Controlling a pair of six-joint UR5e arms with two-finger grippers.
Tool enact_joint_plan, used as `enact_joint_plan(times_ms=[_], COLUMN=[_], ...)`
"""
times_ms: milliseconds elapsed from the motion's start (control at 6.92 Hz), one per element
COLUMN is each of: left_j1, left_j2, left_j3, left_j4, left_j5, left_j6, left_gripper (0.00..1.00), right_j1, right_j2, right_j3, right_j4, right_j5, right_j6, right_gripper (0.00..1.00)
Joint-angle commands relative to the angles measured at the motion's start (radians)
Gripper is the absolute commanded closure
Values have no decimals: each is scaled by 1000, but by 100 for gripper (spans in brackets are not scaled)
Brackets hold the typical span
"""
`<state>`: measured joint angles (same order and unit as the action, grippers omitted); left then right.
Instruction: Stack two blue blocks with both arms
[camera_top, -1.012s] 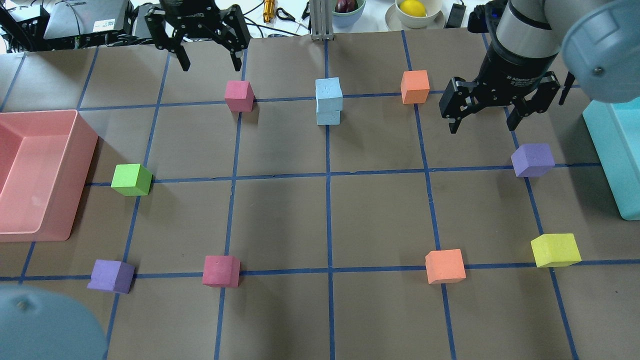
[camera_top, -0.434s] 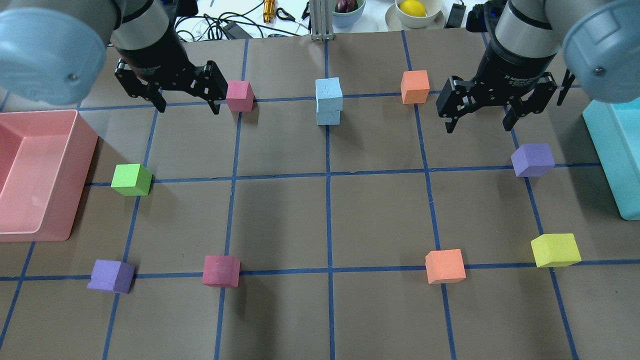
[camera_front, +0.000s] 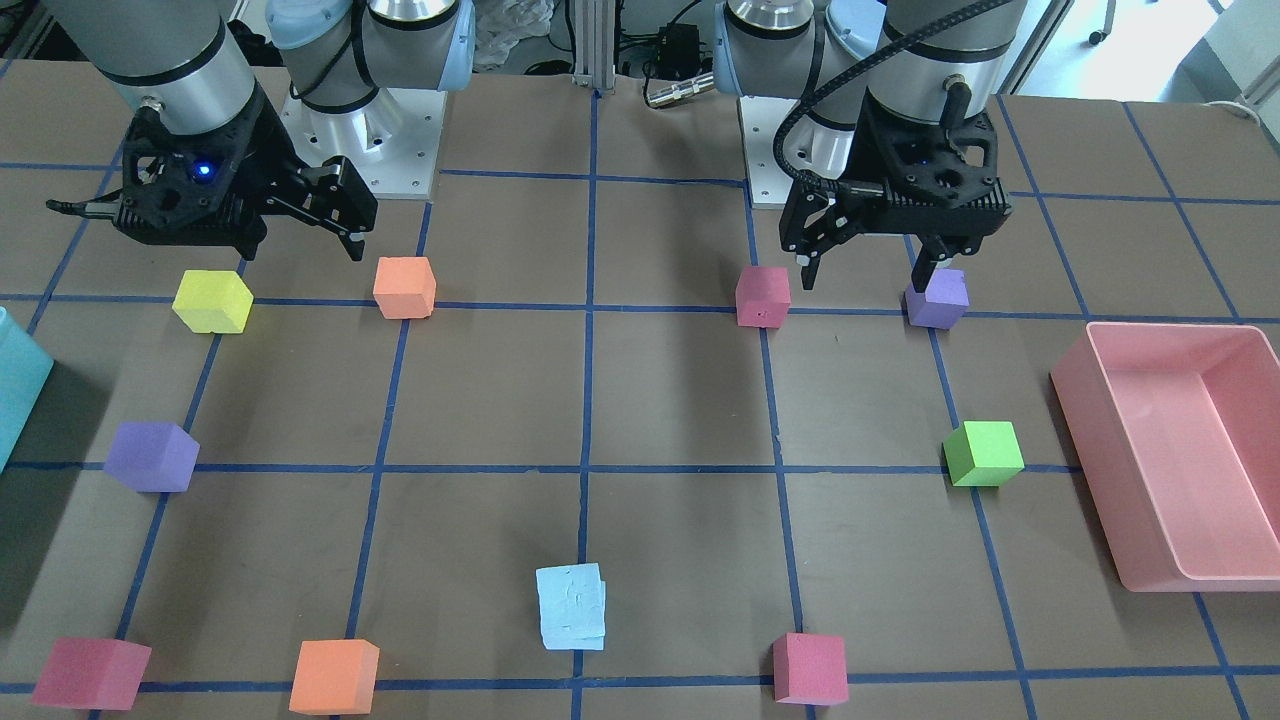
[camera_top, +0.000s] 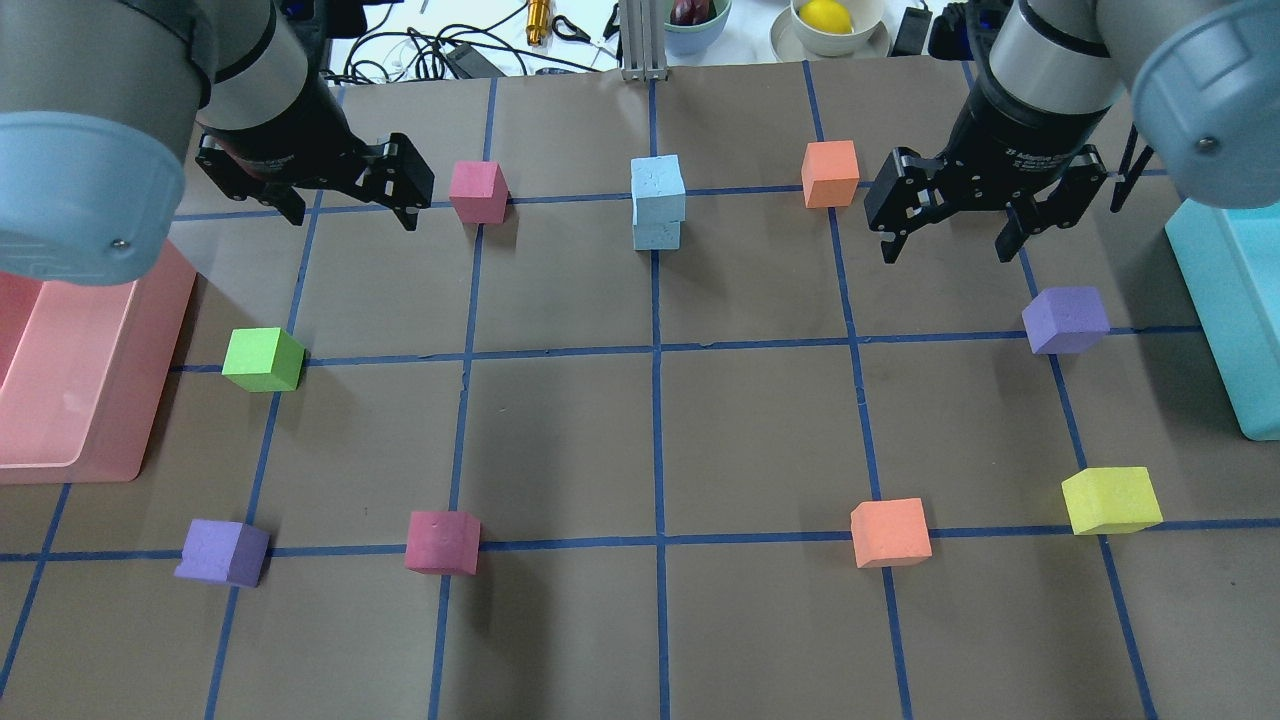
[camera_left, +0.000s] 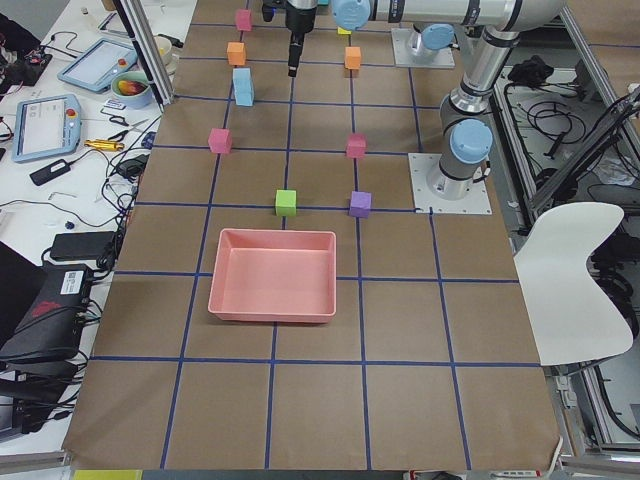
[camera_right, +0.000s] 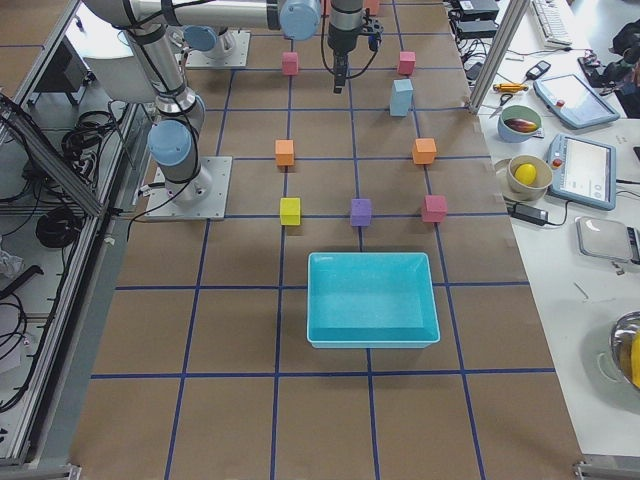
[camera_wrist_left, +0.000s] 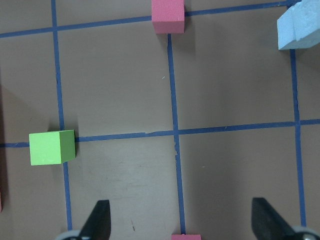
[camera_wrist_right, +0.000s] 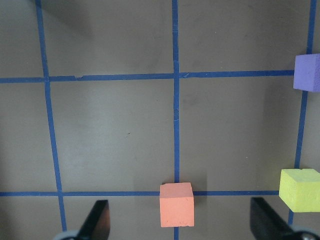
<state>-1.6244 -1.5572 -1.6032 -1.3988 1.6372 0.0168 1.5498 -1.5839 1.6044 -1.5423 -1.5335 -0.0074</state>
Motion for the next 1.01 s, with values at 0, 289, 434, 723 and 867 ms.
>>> enact_joint_plan(times_ms=[0,289,434,723,867], left_j1=[24,77,69,69,69], left_j2=[-12,-3,0,2,0], left_j3=[58,86,85,77,77], left_j4=[-84,-132,-134,-135,-134], left_j5=[-57,-68,-66,-62,-68], left_j6=[5,49,35,35,35], left_gripper=[0,0,0,0,0], right_j1=[0,0,0,0,0], right_j2=[-2,-2,-2,-2,-2], right_j3=[0,0,0,0,0], right_j4=[1,1,1,1,1], right_j5=[0,-2,-2,-2,-2], right_j6=[3,6,6,7,7], right_gripper=[0,0,0,0,0])
